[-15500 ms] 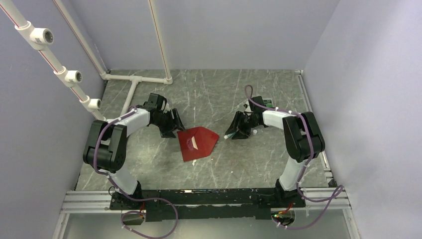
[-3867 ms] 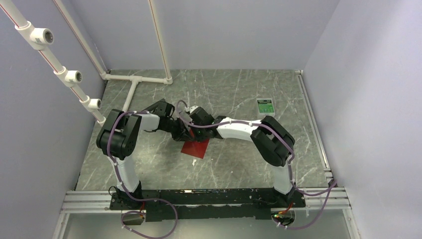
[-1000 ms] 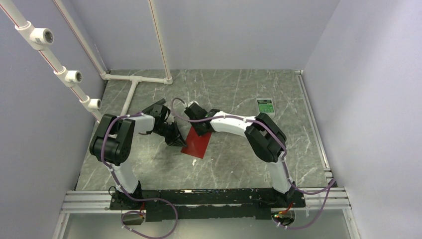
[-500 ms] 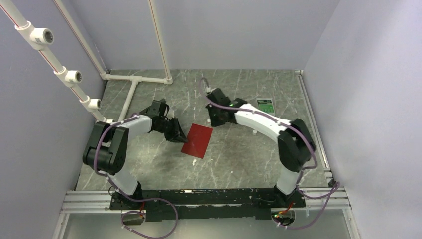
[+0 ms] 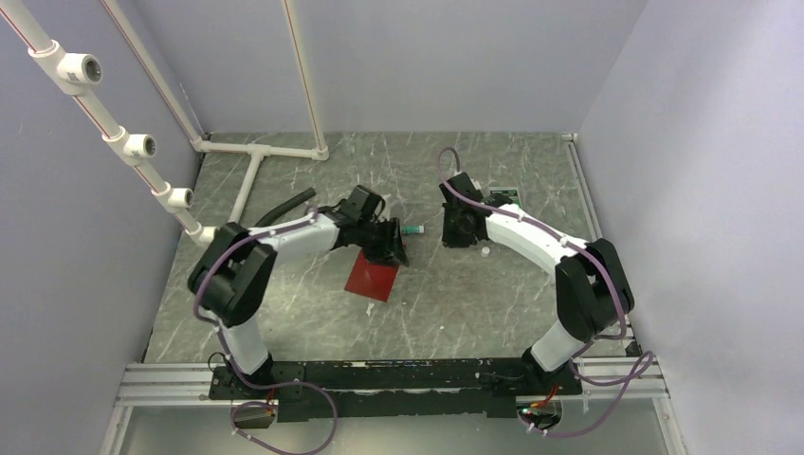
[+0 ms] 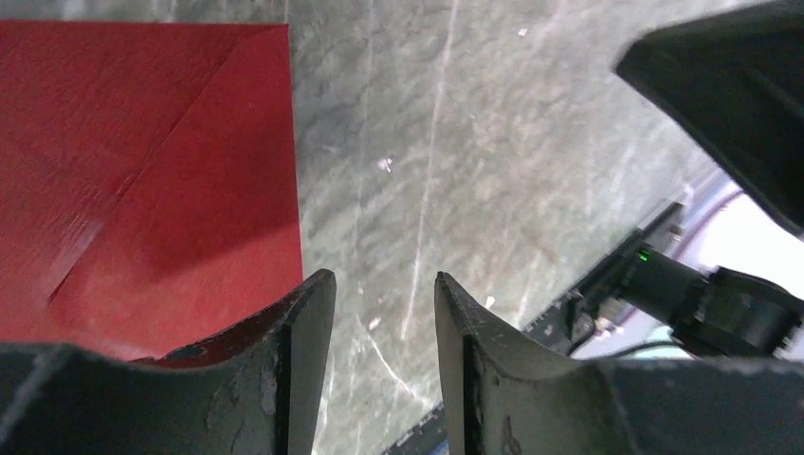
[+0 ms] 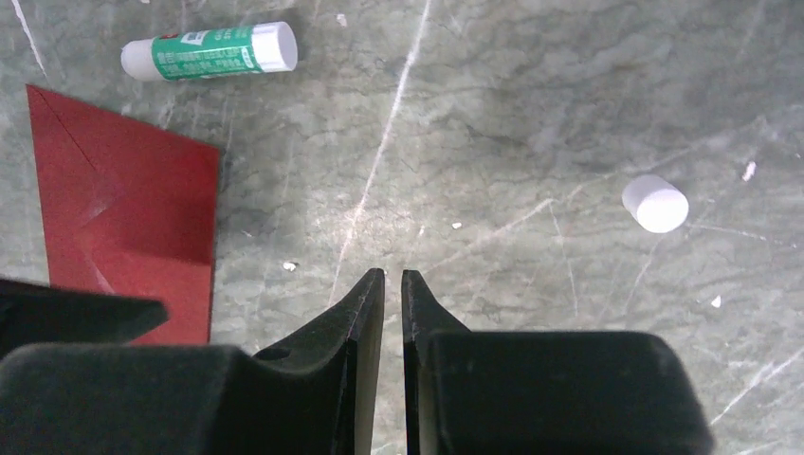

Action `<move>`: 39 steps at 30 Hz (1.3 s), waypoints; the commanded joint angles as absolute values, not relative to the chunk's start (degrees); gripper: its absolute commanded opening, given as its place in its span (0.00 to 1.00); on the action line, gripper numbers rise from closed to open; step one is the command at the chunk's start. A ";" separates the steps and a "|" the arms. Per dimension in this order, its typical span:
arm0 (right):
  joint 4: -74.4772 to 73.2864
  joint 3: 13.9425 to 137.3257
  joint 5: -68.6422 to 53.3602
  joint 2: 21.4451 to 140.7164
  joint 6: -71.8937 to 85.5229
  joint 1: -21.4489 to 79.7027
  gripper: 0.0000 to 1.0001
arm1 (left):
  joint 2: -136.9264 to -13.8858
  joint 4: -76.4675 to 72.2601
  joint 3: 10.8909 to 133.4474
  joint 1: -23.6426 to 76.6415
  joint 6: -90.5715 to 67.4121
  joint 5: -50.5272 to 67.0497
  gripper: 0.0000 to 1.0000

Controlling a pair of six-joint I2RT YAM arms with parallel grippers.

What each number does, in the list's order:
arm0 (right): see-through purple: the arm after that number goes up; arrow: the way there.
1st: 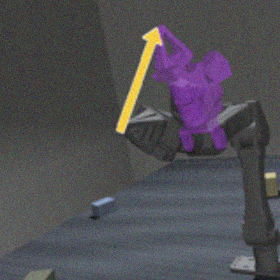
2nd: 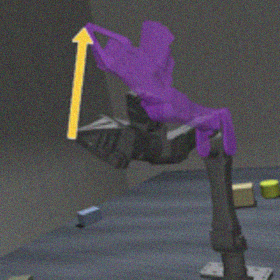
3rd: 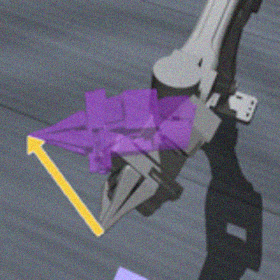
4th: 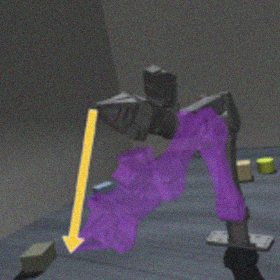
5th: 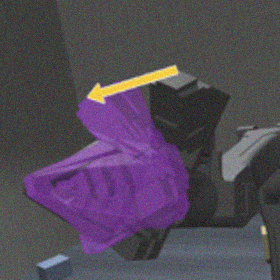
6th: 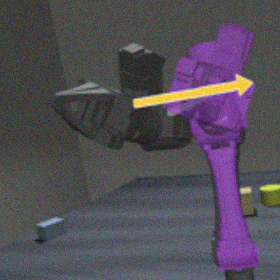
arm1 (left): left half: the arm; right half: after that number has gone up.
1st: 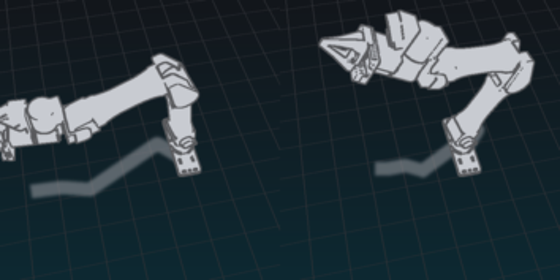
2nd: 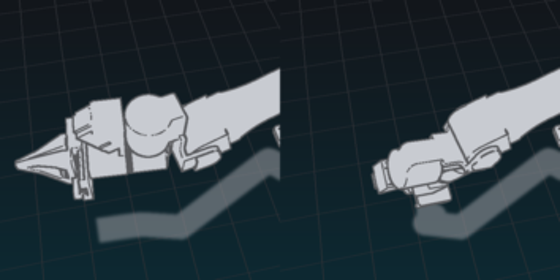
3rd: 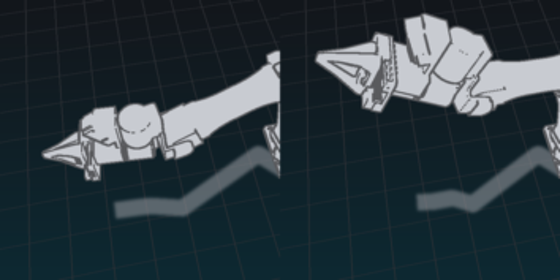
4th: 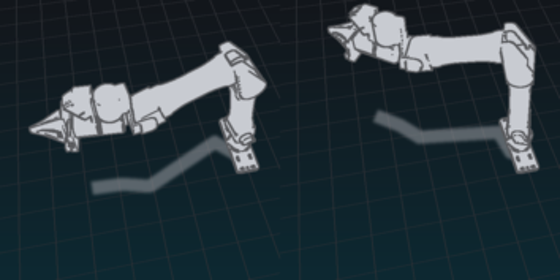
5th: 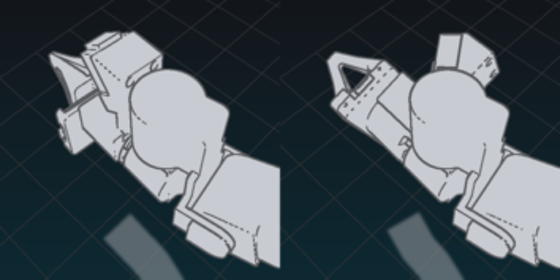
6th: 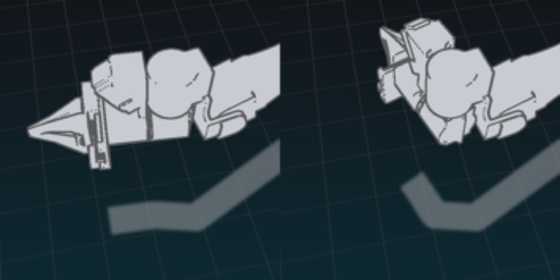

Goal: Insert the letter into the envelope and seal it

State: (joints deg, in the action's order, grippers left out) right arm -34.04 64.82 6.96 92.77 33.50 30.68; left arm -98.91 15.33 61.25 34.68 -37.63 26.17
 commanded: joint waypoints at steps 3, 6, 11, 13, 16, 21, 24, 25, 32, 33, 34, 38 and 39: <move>-34.19 61.47 8.96 86.02 35.94 28.88 0.17 | -107.57 20.42 68.58 39.68 -37.32 16.33 0.50; -34.40 60.09 9.05 84.47 35.70 27.86 0.17 | -110.46 22.50 70.35 40.60 -37.77 14.09 0.47; -34.48 58.85 9.07 82.70 35.42 26.51 0.18 | -111.94 28.18 71.81 40.78 -39.52 3.65 0.42; -34.23 58.64 8.78 82.58 35.19 26.31 0.18 | -111.84 31.27 72.47 40.78 -40.28 -0.72 0.43; -33.70 58.71 7.88 83.07 34.63 26.28 0.18 | -112.18 35.70 73.21 40.78 -41.90 -6.55 0.45; -28.97 58.81 3.07 84.02 29.79 26.29 0.23 | -112.25 35.72 73.35 40.50 -41.40 -5.69 0.46; -24.49 59.78 -1.81 86.60 22.81 26.53 0.30 | -108.99 32.53 72.68 40.41 -39.77 -3.62 0.48; -22.97 60.42 -3.81 87.97 19.83 26.66 0.31 | -107.18 31.50 71.95 40.43 -39.89 -4.33 0.49; -23.70 73.89 -6.78 103.26 4.76 27.40 0.50 | -94.54 29.26 67.48 39.74 -40.68 -15.52 0.67; -22.53 74.44 -6.67 104.28 3.27 27.68 0.56 | -93.12 29.42 67.34 39.42 -40.23 -16.24 0.71; -21.19 74.63 -6.23 105.11 2.27 27.83 0.60 | -91.91 29.44 67.39 38.96 -39.43 -15.91 0.75; -19.87 76.69 -6.60 107.28 -1.25 28.02 0.72 | -87.85 29.63 67.76 36.34 -37.98 -13.62 0.85; -20.01 77.25 -6.98 107.98 -2.54 28.15 0.73 | -86.79 29.52 67.57 35.33 -38.22 -12.74 0.86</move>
State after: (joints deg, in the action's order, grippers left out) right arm -23.00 73.14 -5.61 107.11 4.99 27.59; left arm -90.72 29.98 67.09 37.95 -39.53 -11.99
